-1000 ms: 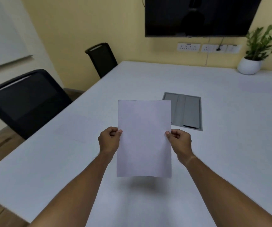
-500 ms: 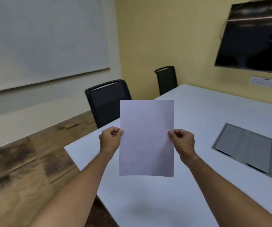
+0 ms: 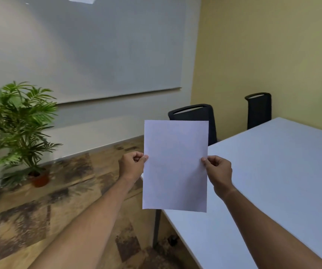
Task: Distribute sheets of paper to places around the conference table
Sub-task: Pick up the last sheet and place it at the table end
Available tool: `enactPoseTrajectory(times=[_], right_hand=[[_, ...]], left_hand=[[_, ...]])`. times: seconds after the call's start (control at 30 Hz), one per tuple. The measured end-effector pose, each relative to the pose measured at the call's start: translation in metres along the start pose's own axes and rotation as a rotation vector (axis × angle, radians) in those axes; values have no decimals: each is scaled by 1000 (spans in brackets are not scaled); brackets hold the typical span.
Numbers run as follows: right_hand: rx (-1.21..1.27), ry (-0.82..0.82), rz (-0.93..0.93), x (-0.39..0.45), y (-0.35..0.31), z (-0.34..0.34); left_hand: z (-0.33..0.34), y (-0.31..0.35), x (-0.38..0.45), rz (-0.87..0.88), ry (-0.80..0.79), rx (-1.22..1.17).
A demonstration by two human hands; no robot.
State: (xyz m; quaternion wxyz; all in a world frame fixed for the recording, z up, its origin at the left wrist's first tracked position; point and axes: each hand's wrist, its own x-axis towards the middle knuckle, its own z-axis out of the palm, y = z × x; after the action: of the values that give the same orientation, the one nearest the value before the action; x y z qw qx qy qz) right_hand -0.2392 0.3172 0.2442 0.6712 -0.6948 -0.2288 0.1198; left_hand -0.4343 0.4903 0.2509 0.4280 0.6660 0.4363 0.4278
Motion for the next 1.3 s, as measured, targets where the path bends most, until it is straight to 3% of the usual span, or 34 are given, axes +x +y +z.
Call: enactPoseTrajectory(times=[0.23, 0.47, 0.93, 1.3], right_hand=[[-13, -66, -35, 17, -6, 97], [-5, -76, -58, 73, 1, 177], [-27, -34, -45, 242, -2, 304], [-79, 203, -16, 372, 15, 364]], left_hand=[[-54, -31, 68, -27, 63, 0], [-61, -59, 161, -33, 81, 25], [-7, -73, 383, 2, 33, 25], [83, -84, 567, 97, -200, -3]])
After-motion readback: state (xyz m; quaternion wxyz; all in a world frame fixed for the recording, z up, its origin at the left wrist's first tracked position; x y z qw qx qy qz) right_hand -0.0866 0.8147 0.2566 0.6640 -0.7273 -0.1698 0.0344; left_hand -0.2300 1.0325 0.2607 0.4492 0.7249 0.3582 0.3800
